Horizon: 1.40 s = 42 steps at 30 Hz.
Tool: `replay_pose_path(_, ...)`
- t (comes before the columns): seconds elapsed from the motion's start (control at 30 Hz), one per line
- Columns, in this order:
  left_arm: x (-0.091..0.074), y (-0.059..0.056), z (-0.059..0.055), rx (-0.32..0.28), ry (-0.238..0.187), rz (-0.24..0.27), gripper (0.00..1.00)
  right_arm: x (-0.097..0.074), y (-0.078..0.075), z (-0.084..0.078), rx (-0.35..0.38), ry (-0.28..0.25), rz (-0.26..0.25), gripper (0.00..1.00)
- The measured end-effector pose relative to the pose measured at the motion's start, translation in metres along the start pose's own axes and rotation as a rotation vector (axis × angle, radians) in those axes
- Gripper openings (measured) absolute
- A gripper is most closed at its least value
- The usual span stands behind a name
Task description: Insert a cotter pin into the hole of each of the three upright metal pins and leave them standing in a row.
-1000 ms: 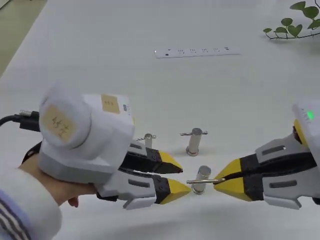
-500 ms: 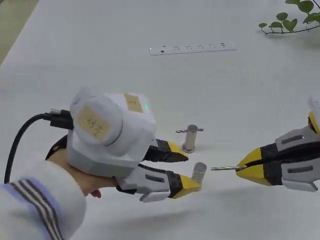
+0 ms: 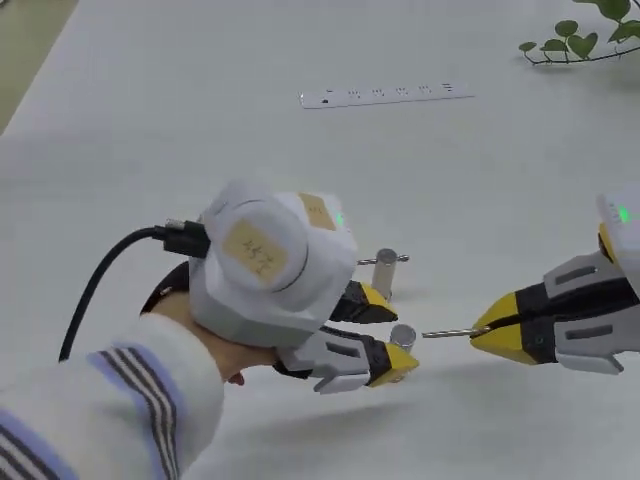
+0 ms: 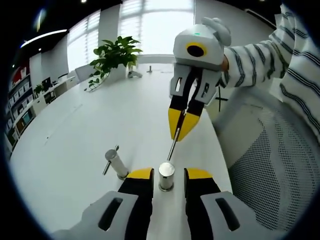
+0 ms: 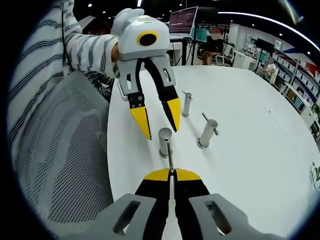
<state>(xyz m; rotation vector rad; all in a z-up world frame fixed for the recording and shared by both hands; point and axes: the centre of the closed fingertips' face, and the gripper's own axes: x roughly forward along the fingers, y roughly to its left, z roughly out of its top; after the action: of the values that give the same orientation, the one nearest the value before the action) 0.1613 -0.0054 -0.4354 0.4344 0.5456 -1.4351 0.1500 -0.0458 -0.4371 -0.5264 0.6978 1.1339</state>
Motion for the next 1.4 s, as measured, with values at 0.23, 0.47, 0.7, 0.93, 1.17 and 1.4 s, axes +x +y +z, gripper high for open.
replay_pose_path(0.23,0.002,0.001,-0.001,0.016,0.008,0.007,0.14,0.002,0.0,0.002,-0.003,-0.008,0.0,0.0)
replay_pose_path(0.47,0.003,0.002,-0.001,0.021,0.011,0.01,0.1,0.004,0.001,0.003,-0.008,-0.016,0.003,0.0)
replay_pose_path(0.7,0.003,0.002,-0.001,0.039,0.013,0.004,0.09,0.008,0.001,0.004,-0.007,-0.028,0.007,0.0)
replay_pose_path(0.93,0.002,0.002,-0.002,0.025,0.014,0.001,0.09,0.013,-0.002,0.001,-0.007,-0.018,0.007,0.0)
replay_pose_path(1.17,0.002,0.002,-0.002,0.023,0.02,-0.006,0.09,0.018,-0.005,-0.002,-0.006,-0.006,0.01,0.0)
replay_pose_path(1.4,0.002,0.003,-0.002,0.014,0.023,-0.005,0.09,0.024,-0.004,-0.001,-0.009,-0.001,0.013,0.0)
